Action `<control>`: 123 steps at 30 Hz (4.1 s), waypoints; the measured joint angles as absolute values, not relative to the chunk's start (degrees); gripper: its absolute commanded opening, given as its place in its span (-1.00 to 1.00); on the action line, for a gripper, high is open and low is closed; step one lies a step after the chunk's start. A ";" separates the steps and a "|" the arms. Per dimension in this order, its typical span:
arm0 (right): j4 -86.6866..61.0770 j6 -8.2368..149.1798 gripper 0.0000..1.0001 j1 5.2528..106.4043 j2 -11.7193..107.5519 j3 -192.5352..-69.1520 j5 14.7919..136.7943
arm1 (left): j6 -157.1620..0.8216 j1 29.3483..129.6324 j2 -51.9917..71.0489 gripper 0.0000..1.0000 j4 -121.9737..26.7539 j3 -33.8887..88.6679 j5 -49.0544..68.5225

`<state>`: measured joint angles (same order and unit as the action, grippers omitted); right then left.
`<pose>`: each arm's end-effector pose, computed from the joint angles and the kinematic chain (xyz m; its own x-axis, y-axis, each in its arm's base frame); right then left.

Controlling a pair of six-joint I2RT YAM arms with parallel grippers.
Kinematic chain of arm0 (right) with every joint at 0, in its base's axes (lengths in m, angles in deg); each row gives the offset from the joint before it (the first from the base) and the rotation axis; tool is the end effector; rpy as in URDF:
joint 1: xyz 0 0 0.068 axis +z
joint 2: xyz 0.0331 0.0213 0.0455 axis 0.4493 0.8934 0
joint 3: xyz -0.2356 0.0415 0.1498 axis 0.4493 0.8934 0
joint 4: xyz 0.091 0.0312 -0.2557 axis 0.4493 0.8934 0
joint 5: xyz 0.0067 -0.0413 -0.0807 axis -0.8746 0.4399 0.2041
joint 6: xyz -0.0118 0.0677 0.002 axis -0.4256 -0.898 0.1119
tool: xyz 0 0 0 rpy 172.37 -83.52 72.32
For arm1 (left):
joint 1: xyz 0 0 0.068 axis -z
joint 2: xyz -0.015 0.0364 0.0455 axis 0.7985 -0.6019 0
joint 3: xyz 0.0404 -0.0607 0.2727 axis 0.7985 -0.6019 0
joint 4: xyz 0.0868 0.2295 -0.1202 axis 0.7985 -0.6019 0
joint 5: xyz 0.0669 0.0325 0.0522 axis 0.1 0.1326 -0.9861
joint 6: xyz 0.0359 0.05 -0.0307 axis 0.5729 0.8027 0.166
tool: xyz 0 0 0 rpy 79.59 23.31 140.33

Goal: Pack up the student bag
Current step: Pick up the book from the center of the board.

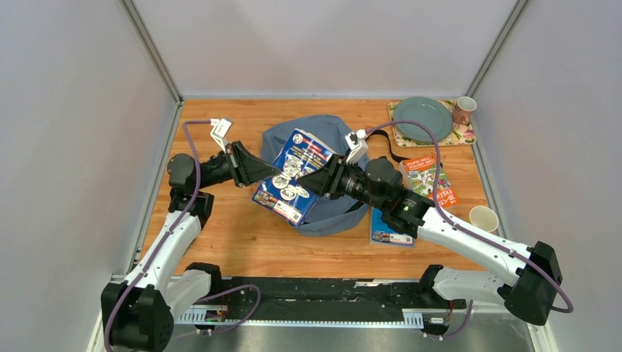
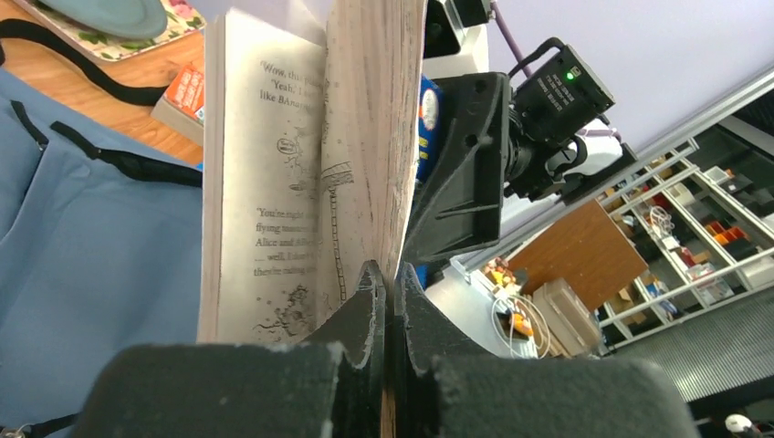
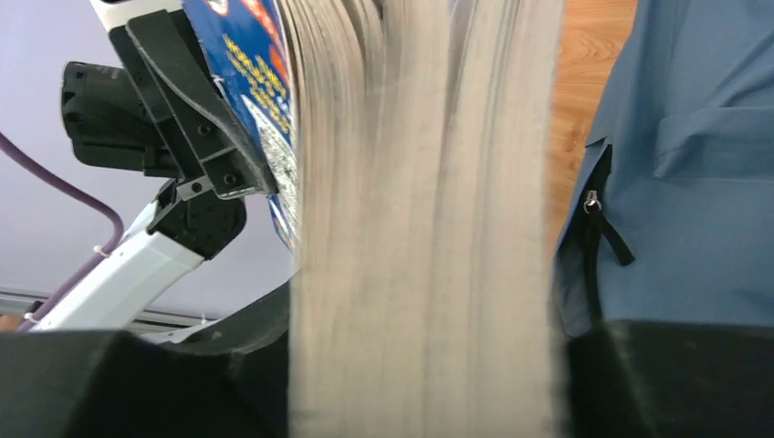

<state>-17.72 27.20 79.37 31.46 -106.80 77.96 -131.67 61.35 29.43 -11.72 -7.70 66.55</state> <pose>0.1747 0.2377 0.3416 -0.7100 0.3281 -0.6231 -0.4741 0.4315 0.7675 0.2104 -0.0818 0.3473 -0.6826 -0.2859 -0.6725 0.6826 0.0792 -0.7265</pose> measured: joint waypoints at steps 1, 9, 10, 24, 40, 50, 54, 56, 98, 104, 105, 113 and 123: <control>-18.29 27.27 -0.60 79.23 31.37 -106.43 77.50 | -131.76 61.44 29.36 -0.77 -11.30 -7.98 66.42; -19.47 28.95 -1.00 79.17 27.15 -103.17 74.66 | -116.04 62.29 29.71 0.57 -33.03 -2.78 59.65; -19.44 29.26 -1.00 79.17 26.21 -102.80 74.24 | -114.18 62.40 29.95 0.57 -35.30 -2.04 58.51; -20.14 32.34 -1.00 79.17 22.84 -103.22 65.13 | -126.66 62.40 27.27 0.59 -14.03 -7.63 63.23; -10.79 36.62 -1.00 79.39 12.40 -102.96 74.42 | -134.36 62.71 29.43 0.61 0.22 -7.79 63.84; -14.15 35.42 -1.00 79.39 21.38 -104.53 69.13 | -134.42 68.13 26.19 0.62 1.99 -7.79 63.32; -16.67 34.48 -1.00 79.28 23.46 -105.03 63.84 | -131.82 68.45 25.28 0.63 -1.14 -7.79 63.16; -18.26 34.06 -1.00 79.30 23.87 -105.32 60.80 | -130.69 68.67 25.23 0.63 -2.56 -7.79 63.19; 0.77 18.20 0.67 60.79 13.01 -92.05 79.10 | -118.53 72.13 37.34 -1.00 -27.15 -16.77 25.18; -5.13 13.69 0.69 68.79 17.93 -89.14 76.39 | -128.41 72.13 38.22 -1.00 -20.72 -24.70 15.65; -6.68 13.45 0.69 70.27 18.39 -89.16 76.34 | -130.03 72.15 38.08 -1.00 -19.30 -25.34 14.82; -27.97 7.94 0.70 76.15 25.60 -86.28 75.84 | -140.32 72.61 37.12 -1.00 -6.01 -27.65 12.41; -36.73 8.16 0.70 76.39 29.47 -86.34 75.42 | -145.94 74.20 35.20 -1.00 2.08 -29.77 12.04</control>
